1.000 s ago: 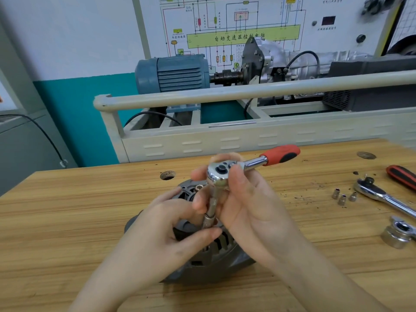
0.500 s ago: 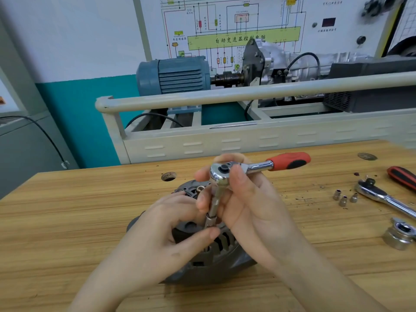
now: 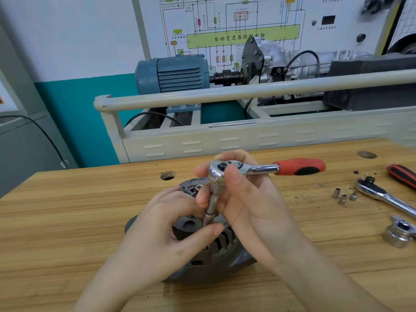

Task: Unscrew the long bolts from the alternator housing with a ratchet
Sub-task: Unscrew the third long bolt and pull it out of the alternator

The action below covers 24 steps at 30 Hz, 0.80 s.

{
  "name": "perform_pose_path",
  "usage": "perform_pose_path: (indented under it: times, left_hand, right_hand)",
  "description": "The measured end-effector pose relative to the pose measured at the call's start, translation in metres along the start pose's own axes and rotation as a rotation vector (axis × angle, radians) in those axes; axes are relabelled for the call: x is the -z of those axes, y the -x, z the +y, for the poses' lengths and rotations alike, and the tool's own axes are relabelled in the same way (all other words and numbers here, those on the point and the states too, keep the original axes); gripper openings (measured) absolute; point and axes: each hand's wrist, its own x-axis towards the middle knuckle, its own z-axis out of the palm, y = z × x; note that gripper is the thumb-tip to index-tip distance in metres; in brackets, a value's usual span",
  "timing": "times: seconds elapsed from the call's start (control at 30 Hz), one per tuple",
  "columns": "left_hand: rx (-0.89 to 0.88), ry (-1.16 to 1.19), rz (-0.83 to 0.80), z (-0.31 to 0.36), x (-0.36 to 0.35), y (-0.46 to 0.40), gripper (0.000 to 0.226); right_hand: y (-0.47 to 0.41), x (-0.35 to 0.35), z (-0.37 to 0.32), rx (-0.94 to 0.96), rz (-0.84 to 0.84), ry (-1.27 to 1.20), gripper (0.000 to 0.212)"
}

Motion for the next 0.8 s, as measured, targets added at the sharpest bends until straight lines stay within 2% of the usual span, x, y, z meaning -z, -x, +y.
perform_pose_path:
  times: [0.07,0.17,0.37,0.57,0.8]
  left_hand:
    - [0.001,0.032,-0.033,-0.0001,0.0026,0.0010,0.038]
    - [-0.015,0.029,0.017,0.0002,0.0020,0.0007,0.029]
    - [-0.006,-0.026,0.086,0.0021,-0.0038,-0.0023,0.041]
    - [0.018,-0.010,0.039,0.0030,-0.0005,-0.0020,0.058]
    - [-0.021,0.056,-0.075,0.0034,0.0052,0.0002,0.051]
  right_hand:
    - [-0.0003,-0.0011,0.0008,-0.009,-0.003,-0.010,0.025]
    - [0.0002,-0.0021,0.0009,-0.005,0.011,0.004,0.024]
    - [0.0039,-0.0025,-0.0014,0.061,0.083,0.040,0.027]
    - [0.0047,-0.0061,-0.0007,0.051,0.034,0.057,0.024]
    - [0.0056,-0.0061,0.0012,0.064,0.007,0.065,0.025]
